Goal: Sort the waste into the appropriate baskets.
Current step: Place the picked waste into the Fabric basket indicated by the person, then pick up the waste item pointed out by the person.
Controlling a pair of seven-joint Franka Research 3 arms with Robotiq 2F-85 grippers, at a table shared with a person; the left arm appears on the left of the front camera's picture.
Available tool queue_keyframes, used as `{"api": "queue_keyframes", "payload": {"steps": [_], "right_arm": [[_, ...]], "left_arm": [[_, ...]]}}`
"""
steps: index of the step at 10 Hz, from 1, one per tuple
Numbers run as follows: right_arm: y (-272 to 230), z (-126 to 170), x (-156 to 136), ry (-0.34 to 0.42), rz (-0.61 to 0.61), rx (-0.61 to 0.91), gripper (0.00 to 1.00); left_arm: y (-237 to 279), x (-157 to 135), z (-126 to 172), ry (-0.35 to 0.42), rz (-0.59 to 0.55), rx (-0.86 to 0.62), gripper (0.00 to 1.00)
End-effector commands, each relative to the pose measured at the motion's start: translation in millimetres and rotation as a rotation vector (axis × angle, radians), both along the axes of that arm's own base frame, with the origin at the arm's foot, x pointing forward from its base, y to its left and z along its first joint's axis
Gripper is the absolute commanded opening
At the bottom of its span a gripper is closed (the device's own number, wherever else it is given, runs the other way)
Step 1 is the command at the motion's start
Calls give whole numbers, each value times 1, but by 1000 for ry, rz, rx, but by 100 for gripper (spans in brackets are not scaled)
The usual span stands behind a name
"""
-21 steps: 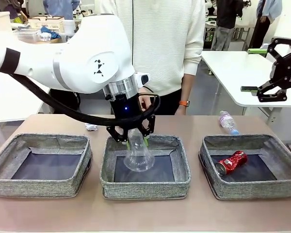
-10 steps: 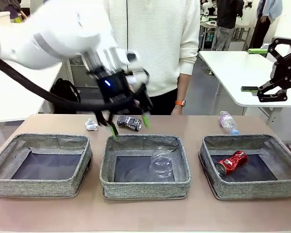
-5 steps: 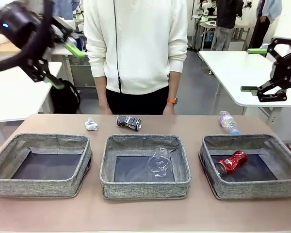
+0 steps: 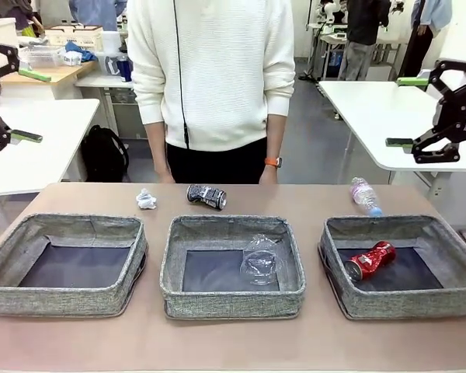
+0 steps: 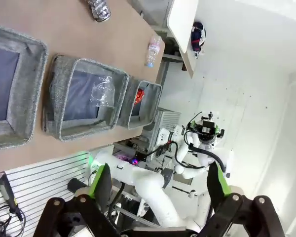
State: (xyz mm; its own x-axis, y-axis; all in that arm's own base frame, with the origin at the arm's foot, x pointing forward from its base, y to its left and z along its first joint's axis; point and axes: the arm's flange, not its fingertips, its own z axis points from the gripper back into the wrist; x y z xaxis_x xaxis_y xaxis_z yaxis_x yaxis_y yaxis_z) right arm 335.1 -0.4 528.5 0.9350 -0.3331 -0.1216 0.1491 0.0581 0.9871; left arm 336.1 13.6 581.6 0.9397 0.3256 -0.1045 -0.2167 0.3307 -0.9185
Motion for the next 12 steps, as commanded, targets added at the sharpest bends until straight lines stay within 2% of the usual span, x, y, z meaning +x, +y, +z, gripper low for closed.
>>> {"api": "queue_keyframes", "payload": {"steps": [1, 12], "right_arm": [[3, 4, 1, 10, -11, 26, 100], [3, 4, 1, 10, -11, 26, 100]], "left_arm": [[-17, 16, 18, -5, -80, 49, 100], [-17, 16, 18, -5, -80, 49, 100]]}}
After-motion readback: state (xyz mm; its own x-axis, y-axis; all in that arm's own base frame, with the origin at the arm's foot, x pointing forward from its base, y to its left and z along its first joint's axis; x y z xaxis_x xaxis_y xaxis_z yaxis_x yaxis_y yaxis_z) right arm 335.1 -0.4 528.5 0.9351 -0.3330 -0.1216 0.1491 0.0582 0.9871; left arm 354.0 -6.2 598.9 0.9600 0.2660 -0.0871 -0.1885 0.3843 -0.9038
